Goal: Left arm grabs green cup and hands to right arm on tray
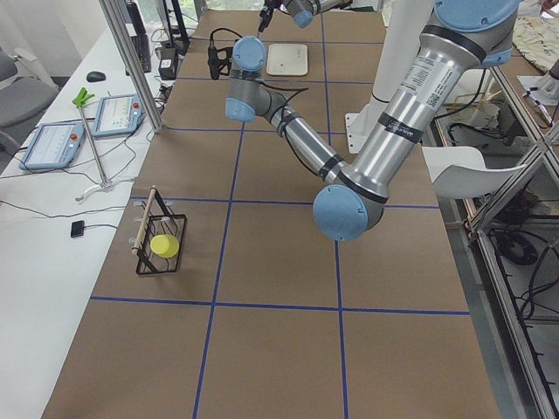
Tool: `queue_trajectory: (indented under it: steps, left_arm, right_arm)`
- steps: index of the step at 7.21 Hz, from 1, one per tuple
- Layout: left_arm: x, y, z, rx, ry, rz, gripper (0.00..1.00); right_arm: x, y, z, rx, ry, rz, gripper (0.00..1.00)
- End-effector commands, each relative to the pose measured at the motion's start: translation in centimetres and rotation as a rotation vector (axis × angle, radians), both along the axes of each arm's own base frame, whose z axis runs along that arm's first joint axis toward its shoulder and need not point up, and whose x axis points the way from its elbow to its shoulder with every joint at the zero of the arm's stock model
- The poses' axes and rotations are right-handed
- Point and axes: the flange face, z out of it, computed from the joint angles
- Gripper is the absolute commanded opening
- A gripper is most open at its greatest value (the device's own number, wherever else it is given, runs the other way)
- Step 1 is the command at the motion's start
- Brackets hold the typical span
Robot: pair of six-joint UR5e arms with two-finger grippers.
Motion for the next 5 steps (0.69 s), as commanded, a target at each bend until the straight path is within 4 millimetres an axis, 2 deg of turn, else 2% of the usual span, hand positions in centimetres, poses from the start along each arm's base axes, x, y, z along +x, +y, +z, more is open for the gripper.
queue_trajectory:
  steps: [1, 2, 4, 5]
  left_arm:
    - [2.6, 2.2, -2.5, -0.053, 0.115, 0.040, 0.24]
    - [2.7, 2.7, -3.3, -0.069, 0.145, 0.054, 0.24]
    - [2.4, 4.0, -4.2, -0.081, 0.174, 0.076, 0.24]
    - [2.8, 4.8, -4.6, -0.088, 0.186, 0.096, 0.24]
  right_arm:
    - [-0.9, 2.8, -2.3, 0.068, -0.124, -0.049, 0.99]
    - [-1.2, 3.9, -4.1, 0.082, -0.178, -0.045, 0.99]
    - [-5.6, 8.6, -5.3, 0.079, -0.404, -0.043, 0.99]
    - [-7.8, 10.2, -6.8, 0.048, -0.477, -0.036, 0.99]
